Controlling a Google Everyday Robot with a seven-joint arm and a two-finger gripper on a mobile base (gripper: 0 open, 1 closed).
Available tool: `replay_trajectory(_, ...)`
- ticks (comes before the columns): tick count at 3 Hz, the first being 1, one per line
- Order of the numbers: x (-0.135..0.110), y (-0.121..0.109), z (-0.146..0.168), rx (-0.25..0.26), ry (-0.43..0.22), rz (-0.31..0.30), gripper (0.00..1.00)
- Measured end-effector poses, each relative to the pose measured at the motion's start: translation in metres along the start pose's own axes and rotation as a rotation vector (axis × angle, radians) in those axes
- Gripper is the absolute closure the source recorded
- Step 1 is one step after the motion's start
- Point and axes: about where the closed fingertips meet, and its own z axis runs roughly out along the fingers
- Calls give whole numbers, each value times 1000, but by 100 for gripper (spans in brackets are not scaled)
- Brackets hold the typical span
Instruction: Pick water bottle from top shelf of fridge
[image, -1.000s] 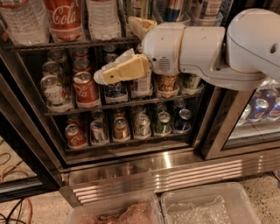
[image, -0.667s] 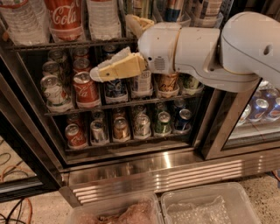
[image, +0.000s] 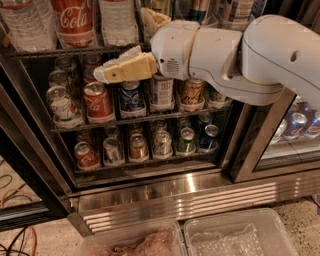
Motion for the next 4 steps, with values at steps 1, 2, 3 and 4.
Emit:
replay_trajectory(1,1,-5,12,12,-19,11,0)
replay_trajectory(2,2,-8,26,7,-41,20,0)
replay_trajectory(3,1,-10,37,-1,-57,27,0)
replay_trajectory(4,1,-18,42,3,-66,25,0)
